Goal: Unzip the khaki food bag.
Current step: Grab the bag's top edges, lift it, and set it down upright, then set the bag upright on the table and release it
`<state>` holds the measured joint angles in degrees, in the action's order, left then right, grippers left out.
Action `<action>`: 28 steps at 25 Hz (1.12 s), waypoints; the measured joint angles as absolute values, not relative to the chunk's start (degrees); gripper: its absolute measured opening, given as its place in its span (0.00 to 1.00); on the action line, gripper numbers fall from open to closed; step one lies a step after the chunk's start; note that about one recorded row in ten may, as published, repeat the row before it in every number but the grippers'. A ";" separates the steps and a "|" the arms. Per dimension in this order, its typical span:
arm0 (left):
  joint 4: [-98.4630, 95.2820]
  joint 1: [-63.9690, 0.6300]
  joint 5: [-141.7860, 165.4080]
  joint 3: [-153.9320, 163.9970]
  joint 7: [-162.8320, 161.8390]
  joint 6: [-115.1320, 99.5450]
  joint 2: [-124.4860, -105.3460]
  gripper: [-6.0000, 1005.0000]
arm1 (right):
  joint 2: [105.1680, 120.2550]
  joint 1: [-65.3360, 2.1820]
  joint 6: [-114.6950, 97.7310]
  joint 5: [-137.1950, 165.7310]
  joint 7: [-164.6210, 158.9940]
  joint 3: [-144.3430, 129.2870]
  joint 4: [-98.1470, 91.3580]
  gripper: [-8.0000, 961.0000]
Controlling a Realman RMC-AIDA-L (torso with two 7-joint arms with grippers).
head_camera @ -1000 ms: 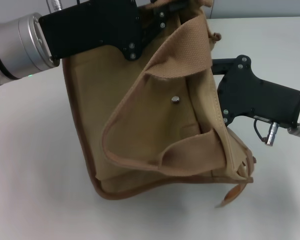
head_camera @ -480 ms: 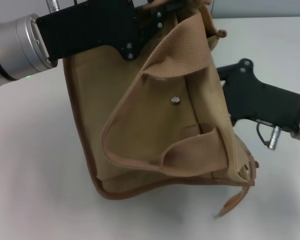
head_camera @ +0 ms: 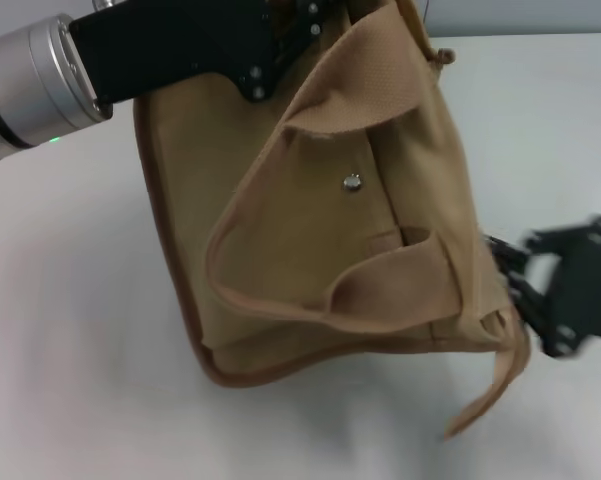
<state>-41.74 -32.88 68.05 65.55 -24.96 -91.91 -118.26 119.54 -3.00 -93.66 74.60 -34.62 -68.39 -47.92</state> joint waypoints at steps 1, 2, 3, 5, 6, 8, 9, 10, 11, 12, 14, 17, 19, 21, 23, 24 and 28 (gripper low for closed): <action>-41.75 -32.93 68.05 65.55 -24.96 -91.84 -118.27 0.09 | 119.54 -0.73 -96.38 75.15 -34.73 -65.46 -47.55 0.04; -41.75 -32.97 68.03 65.54 -24.96 -91.75 -118.27 0.09 | 119.54 -0.73 -96.38 75.15 -34.73 -65.46 -47.55 0.04; -41.75 -33.00 68.01 65.54 -24.96 -91.68 -118.28 0.09 | 119.53 0.35 -97.50 75.21 -34.74 -64.04 -47.18 0.04; -41.74 -33.14 67.90 65.54 -24.96 -91.53 -118.30 0.09 | 119.49 2.34 -100.12 75.28 -34.73 -60.88 -45.85 0.05; -41.75 -33.17 67.87 65.54 -24.96 -91.46 -118.32 0.09 | 119.41 2.89 -102.72 75.28 -35.19 -58.07 -43.86 0.05; -41.75 -33.20 67.87 65.54 -24.96 -91.34 -118.36 0.09 | 119.38 2.69 -104.24 75.26 -35.70 -56.32 -42.39 0.05; -41.75 -33.26 67.86 65.59 -24.96 -91.22 -118.37 0.09 | 119.37 2.43 -105.49 75.19 -36.45 -54.67 -40.99 0.06; -41.74 -33.30 67.86 65.66 -24.96 -91.12 -118.37 0.09 | 119.37 2.16 -106.24 75.16 -37.64 -52.67 -39.63 0.06; -41.75 -33.33 67.86 65.83 -24.96 -90.95 -118.39 0.09 | 119.35 1.97 -106.67 75.29 -39.48 -49.48 -37.55 0.06; -41.75 -33.34 67.86 65.87 -24.96 -90.88 -118.40 0.09 | 119.35 1.97 -106.67 75.29 -39.48 -49.48 -37.55 0.06; -41.75 -33.35 67.69 65.97 -24.96 -90.83 -118.47 0.09 | 119.27 1.98 -106.42 75.77 -40.00 -46.68 -35.31 0.07; -41.71 -33.22 67.65 65.99 -24.96 -90.83 -118.52 0.09 | 118.98 2.02 -105.63 78.99 -39.85 -42.59 -33.21 0.15; -41.61 -33.19 67.64 65.99 -24.96 -90.78 -118.58 0.09 | 119.06 1.60 -105.14 82.93 -39.80 -39.34 -32.93 0.22; -41.05 -33.39 67.19 65.86 -24.89 -90.18 -118.81 0.09 | 119.23 1.05 -105.06 85.60 -39.79 -37.45 -32.64 0.30; -40.02 -33.71 65.35 66.16 -24.45 -88.97 -119.06 0.09 | 119.30 0.28 -105.18 86.46 -39.78 -36.83 -31.83 0.34; -39.14 -33.99 63.23 66.88 -23.84 -87.93 -119.12 0.09 | 119.31 -0.23 -105.20 86.48 -39.77 -36.81 -31.15 0.37; -35.87 -36.09 55.78 70.88 -21.15 -85.13 -119.17 0.09 | 119.33 -2.10 -104.96 86.57 -39.76 -36.94 -29.11 0.47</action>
